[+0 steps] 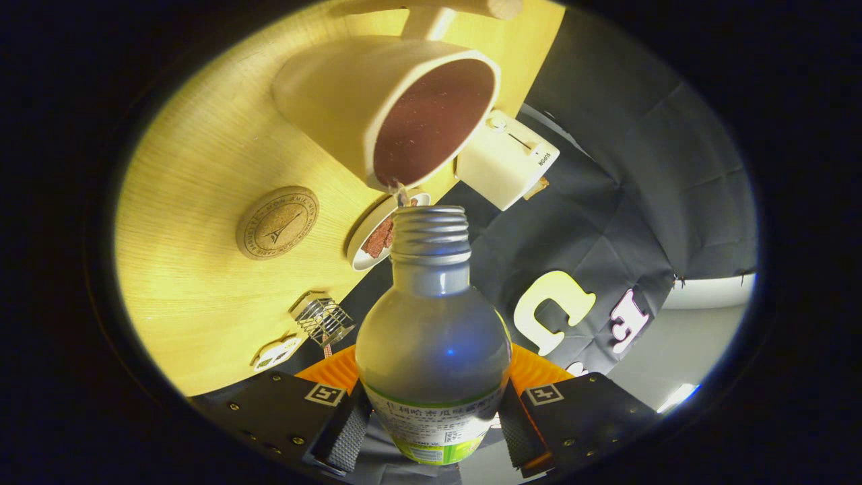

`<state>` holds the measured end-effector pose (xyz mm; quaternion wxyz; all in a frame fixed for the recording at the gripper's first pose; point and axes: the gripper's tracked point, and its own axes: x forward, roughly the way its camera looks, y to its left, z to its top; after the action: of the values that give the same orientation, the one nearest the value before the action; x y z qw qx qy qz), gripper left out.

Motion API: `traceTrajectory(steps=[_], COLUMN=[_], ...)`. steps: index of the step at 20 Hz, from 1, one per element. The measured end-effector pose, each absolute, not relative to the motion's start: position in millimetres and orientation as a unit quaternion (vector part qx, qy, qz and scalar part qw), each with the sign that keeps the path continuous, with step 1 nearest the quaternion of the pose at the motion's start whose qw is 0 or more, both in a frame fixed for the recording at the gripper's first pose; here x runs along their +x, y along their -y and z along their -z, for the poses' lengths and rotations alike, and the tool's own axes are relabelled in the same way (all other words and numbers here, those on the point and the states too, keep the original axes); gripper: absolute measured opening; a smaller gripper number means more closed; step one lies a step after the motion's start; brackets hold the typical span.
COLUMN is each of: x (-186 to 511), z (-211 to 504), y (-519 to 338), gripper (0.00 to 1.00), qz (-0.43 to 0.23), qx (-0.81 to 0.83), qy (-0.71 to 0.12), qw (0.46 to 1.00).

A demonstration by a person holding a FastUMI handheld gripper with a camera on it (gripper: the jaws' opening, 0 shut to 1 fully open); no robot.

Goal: Take the bottle from table, then pour the juice into the cup, finally place the bottle on the coaster

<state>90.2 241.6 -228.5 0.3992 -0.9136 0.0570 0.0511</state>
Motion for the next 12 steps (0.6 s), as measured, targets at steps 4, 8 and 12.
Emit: traceTrajectory(steps=[4, 8, 12], x=[88.6, 89.4, 87.9], z=[232.8, 229.0, 229.2], y=[-244.2, -244.4, -248.7], gripper=[0.81, 0.81, 0.81], qz=[-0.059, -0.053, -0.055], qx=[-0.921, -0.929, -0.933], qy=[-0.067, -0.063, -0.063], qw=[0.379, 0.36, 0.349])
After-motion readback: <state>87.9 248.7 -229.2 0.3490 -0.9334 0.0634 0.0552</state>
